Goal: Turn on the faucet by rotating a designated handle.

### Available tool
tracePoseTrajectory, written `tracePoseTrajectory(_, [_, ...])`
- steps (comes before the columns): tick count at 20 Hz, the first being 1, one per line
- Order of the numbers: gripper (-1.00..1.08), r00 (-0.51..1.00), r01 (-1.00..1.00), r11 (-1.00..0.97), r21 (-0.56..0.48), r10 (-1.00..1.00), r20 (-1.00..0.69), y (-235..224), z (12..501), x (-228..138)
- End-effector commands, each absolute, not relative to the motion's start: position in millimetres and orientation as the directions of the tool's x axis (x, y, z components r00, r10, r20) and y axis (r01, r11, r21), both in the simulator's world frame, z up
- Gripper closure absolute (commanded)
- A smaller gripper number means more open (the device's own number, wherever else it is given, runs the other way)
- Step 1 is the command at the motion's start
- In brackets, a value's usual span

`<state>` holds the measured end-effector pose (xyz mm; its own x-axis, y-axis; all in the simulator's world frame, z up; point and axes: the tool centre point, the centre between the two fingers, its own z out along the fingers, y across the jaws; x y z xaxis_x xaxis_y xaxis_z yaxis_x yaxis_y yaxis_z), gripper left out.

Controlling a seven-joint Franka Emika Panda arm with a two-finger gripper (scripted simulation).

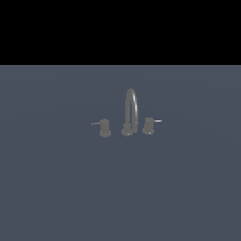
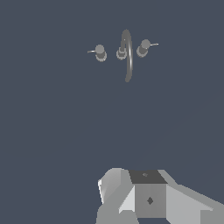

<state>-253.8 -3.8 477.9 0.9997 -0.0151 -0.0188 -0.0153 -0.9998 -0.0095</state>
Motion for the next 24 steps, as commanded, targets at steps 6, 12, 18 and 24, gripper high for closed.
tracePoseTrajectory(6, [1.08,0.999,-0.028,-1.0,-0.009,-0.028,-0.019,-1,474,-252])
tracePoseTrajectory(12, [1.08,0.997,-0.077,-0.997,-0.009,-0.077,-0.019,10,460,-246])
tracePoseTrajectory(18, [1.08,0.986,-0.164,-0.986,-0.008,-0.164,-0.018,28,435,-234])
tracePoseTrajectory(24, [1.08,0.96,-0.281,-0.96,-0.008,-0.281,-0.018,52,401,-214])
